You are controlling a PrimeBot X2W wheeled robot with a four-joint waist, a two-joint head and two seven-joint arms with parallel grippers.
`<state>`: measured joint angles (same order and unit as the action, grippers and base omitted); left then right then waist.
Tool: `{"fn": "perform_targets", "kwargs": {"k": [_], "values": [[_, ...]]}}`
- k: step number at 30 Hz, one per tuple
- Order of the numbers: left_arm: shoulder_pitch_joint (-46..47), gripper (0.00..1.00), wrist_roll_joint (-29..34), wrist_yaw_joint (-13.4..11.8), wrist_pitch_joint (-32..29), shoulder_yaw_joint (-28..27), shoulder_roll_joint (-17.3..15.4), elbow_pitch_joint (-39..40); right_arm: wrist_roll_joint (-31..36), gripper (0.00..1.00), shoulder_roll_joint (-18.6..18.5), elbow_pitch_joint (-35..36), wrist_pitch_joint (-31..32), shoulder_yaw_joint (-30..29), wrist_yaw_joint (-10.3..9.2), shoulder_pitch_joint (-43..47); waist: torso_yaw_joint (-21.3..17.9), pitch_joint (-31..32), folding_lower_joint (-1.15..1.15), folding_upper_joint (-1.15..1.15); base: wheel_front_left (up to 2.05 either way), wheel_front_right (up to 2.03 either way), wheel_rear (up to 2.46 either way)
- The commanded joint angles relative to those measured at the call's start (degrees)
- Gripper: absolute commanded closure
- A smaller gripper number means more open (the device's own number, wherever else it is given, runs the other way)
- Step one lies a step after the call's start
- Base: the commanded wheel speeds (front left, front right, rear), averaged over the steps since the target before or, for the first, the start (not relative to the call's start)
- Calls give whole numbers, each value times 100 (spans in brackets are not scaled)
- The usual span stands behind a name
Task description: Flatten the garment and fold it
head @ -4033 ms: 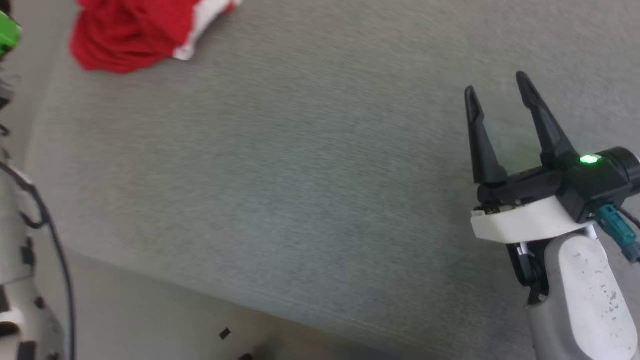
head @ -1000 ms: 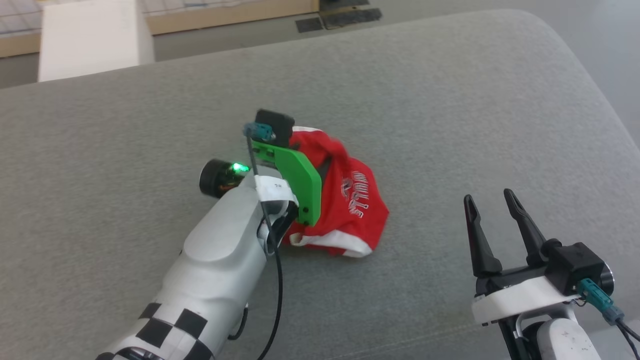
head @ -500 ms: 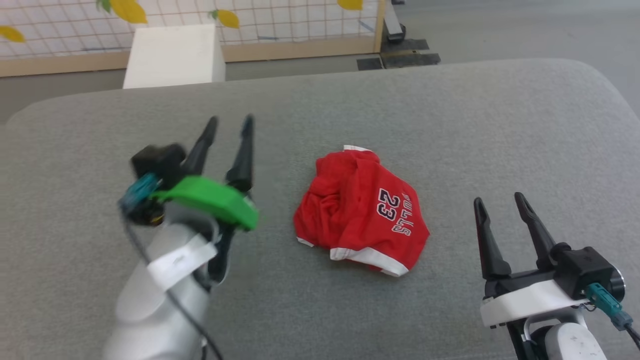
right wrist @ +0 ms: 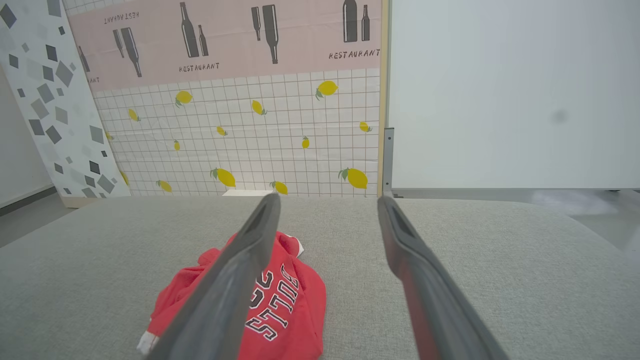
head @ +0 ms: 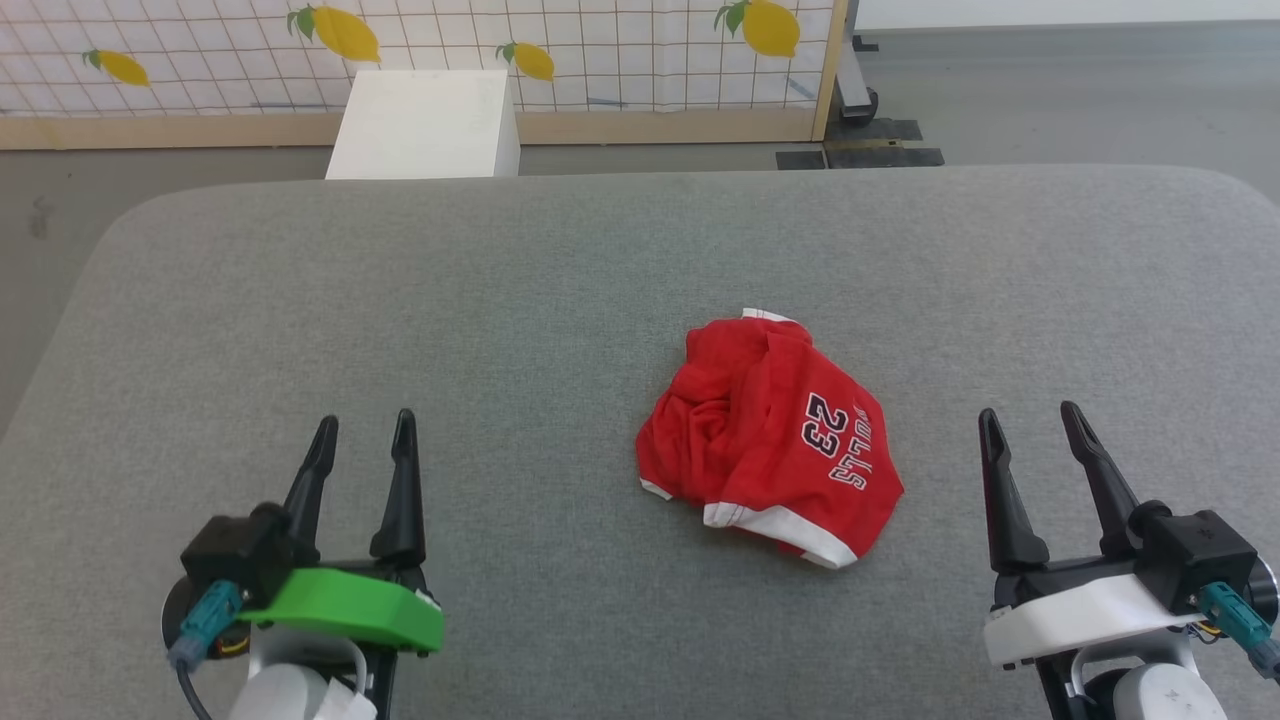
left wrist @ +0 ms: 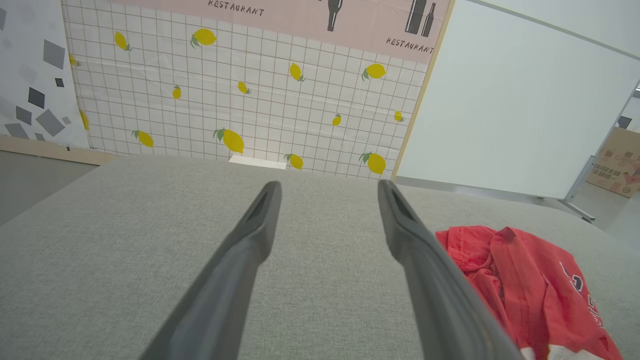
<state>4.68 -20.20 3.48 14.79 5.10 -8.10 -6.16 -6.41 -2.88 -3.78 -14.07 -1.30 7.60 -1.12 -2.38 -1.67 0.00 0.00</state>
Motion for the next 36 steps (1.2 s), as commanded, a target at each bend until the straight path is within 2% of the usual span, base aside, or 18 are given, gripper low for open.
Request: {"fn": "perform_targets", "kwargs": {"k": [1,9,12,16,21,29,34,35,36], "values": [[-112,0,75,29,20,-65,76,71,26,0,1,11,20,-6,-11,49,10,-5,0,0,0,0,0],[-297,0,322,171,20,-359,307,159,24,0,1,27,41,74,-11,37,15,0,0,0,0,0,0],[-290,0,386,217,20,-413,356,158,116,0,1,69,176,409,-11,-40,33,-25,0,0,0,0,0],[-253,0,426,266,20,-412,409,147,264,0,1,-141,749,1074,-11,-273,98,-112,0,0,0,0,0],[-143,0,440,314,20,-362,456,102,365,0,1,-658,1793,1553,-11,-669,257,-253,0,0,0,0,0],[22,0,396,360,20,-234,503,47,661,0,1,-1329,3064,1949,-11,-1235,545,-462,0,0,0,0,0],[98,0,345,374,20,-176,515,11,939,0,1,-1559,3392,1996,-11,-1460,654,-555,0,0,0,0,0],[112,0,343,376,20,-166,516,10,1007,8,1,-1586,3412,1967,-11,-1506,672,-583,0,0,0,0,0],[123,0,338,377,20,-163,517,4,1023,55,1,-1605,3414,1923,-11,-1533,682,-596,0,0,0,0,0]]}}
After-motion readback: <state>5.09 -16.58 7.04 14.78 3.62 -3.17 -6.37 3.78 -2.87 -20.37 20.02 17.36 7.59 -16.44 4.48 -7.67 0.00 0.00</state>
